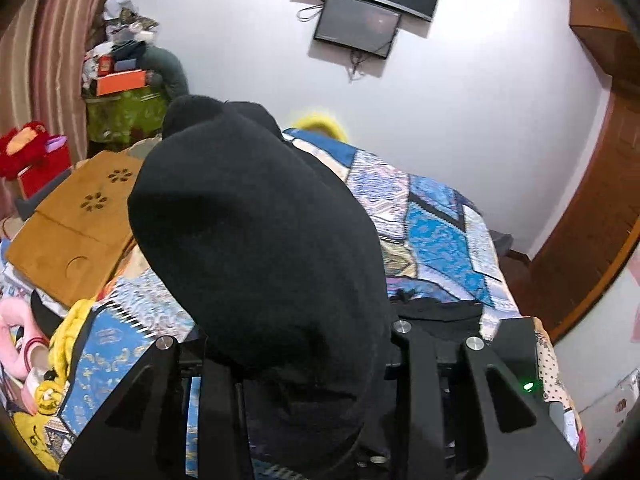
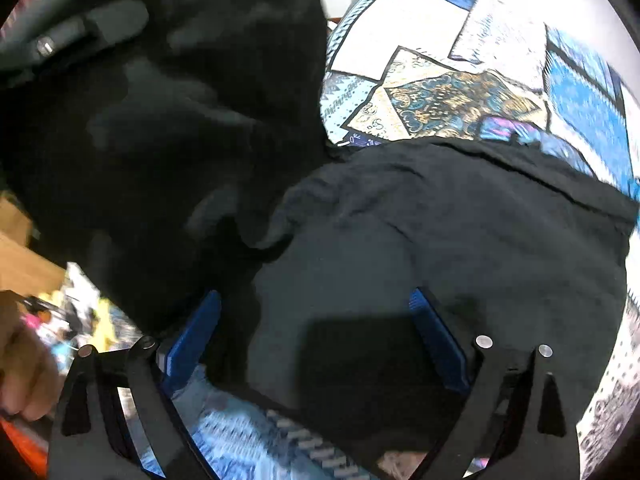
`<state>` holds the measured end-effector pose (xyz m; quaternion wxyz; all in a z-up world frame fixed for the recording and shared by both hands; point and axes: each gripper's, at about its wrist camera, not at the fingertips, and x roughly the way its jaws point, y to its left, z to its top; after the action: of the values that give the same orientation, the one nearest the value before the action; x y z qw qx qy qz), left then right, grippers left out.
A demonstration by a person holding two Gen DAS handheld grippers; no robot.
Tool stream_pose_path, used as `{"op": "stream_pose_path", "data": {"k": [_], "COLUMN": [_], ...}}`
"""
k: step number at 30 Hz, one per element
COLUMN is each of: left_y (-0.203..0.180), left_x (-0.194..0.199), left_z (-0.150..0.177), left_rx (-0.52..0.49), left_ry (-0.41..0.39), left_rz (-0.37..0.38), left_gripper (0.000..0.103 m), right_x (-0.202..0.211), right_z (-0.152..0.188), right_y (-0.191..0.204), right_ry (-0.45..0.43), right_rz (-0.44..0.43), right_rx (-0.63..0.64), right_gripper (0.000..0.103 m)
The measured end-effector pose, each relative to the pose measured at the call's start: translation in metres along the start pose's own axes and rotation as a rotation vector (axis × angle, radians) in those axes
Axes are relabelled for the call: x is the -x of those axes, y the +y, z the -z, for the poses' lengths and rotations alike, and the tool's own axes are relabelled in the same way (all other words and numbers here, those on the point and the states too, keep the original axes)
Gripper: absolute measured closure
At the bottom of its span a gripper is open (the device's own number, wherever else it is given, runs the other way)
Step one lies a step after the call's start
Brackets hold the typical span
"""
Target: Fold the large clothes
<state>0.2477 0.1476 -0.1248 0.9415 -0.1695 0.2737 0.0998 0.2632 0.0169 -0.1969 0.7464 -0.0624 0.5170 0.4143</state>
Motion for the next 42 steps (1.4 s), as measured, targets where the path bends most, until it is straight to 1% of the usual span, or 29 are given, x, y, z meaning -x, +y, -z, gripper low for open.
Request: {"op": "stream_pose_path", "data": {"k": [1,2,3,5,7,9,11,13,14,16,17,18,19,20,21,22,23,25,27,28,30,32,33,34,36,37,39,40,42], "left_y": [-0.007,-0.015,-0.030,-0.053,-0.077,-0.098,-0.119,-0.139,-0.144,-0.160,-0.164,-0.172,-0.175,-0.176,-0.175,-0.172,-0.171,-0.169,-0.166,-0.166,-0.160,-0.153,-0.148,-0.143,-0.133,-0.125,-0.112,-0.104,-0.091], "left_x": [-0.001,-0.002,-0.005,-0.010,-0.015,-0.021,-0.034,-0.057,-0.063,-0.080,-0.082,-0.080,-0.077,-0.074,-0.070,-0.067,-0.064,-0.056,-0.044,-0.038,-0.023,-0.006,0.003,0.010,0.018,0.019,0.017,0.012,0.001], "left_z": [0.000,0.001,0.003,0.008,0.017,0.026,0.038,0.058,0.066,0.090,0.099,0.108,0.111,0.113,0.112,0.109,0.108,0.104,0.102,0.106,0.101,0.096,0.093,0.088,0.077,0.070,0.062,0.057,0.054], "left_rx": [-0.011,-0.024,-0.056,-0.111,-0.162,-0.197,-0.217,-0.235,-0.247,-0.325,-0.367,-0.439,-0.473,-0.489,-0.484,-0.470,-0.465,-0.469,-0.467,-0.467,-0.469,-0.484,-0.492,-0.496,-0.489,-0.483,-0.464,-0.442,-0.394], "left_ry": [0.004,0.006,0.011,0.023,0.042,0.070,0.128,0.243,0.276,0.355,0.360,0.341,0.331,0.333,0.353,0.368,0.376,0.389,0.393,0.388,0.375,0.340,0.311,0.274,0.217,0.189,0.167,0.171,0.197], "left_rz": [0.009,0.015,0.021,0.033,0.059,0.085,0.126,0.169,0.177,0.166,0.151,0.123,0.117,0.127,0.172,0.203,0.213,0.209,0.207,0.210,0.214,0.202,0.186,0.161,0.118,0.085,0.023,-0.004,-0.023], "left_gripper": [0.071,0.071,0.071,0.071,0.071,0.071,0.071,0.071,0.071,0.067,0.066,0.063,0.059,0.054,0.041,0.034,0.033,0.033,0.033,0.033,0.033,0.030,0.025,0.018,0.011,0.009,0.009,0.009,0.009], "right_x": [0.013,0.026,0.035,0.062,0.081,0.097,0.110,0.121,0.125,0.131,0.134,0.140,0.142,0.146,0.150,0.153,0.156,0.163,0.176,0.181,0.190,0.194,0.194,0.194,0.189,0.186,0.177,0.172,0.161], "right_z": [0.004,0.009,0.014,0.026,0.039,0.052,0.064,0.078,0.084,0.093,0.098,0.104,0.109,0.114,0.117,0.118,0.118,0.115,0.120,0.115,0.112,0.101,0.094,0.088,0.077,0.070,0.055,0.048,0.040], "right_y": [-0.012,-0.022,-0.028,-0.054,-0.075,-0.097,-0.116,-0.134,-0.142,-0.158,-0.163,-0.163,-0.168,-0.166,-0.167,-0.167,-0.166,-0.163,-0.157,-0.150,-0.139,-0.125,-0.118,-0.111,-0.101,-0.095,-0.085,-0.082,-0.079], "right_ry": [-0.033,-0.073,-0.103,-0.169,-0.191,-0.201,-0.211,-0.219,-0.221,-0.222,-0.222,-0.224,-0.226,-0.227,-0.229,-0.232,-0.236,-0.248,-0.264,-0.278,-0.297,-0.316,-0.322,-0.328,-0.335,-0.338,-0.347,-0.352,-0.347], "right_rz": [-0.027,-0.018,0.007,0.114,0.173,0.203,0.236,0.262,0.270,0.277,0.274,0.272,0.269,0.269,0.269,0.270,0.269,0.264,0.255,0.249,0.238,0.222,0.213,0.206,0.199,0.201,0.231,0.239,0.248], "right_rx": [-0.046,-0.083,-0.104,-0.156,-0.202,-0.253,-0.300,-0.347,-0.371,-0.418,-0.441,-0.455,-0.474,-0.483,-0.491,-0.493,-0.492,-0.480,-0.460,-0.443,-0.413,-0.371,-0.348,-0.326,-0.294,-0.276,-0.254,-0.249,-0.238], "right_gripper": [0.010,0.009,0.009,0.009,0.009,0.009,0.009,0.009,0.009,0.009,0.009,0.009,0.009,0.009,0.009,0.009,0.009,0.009,0.009,0.009,0.009,0.009,0.009,0.009,0.009,0.009,0.009,0.009,0.009]}}
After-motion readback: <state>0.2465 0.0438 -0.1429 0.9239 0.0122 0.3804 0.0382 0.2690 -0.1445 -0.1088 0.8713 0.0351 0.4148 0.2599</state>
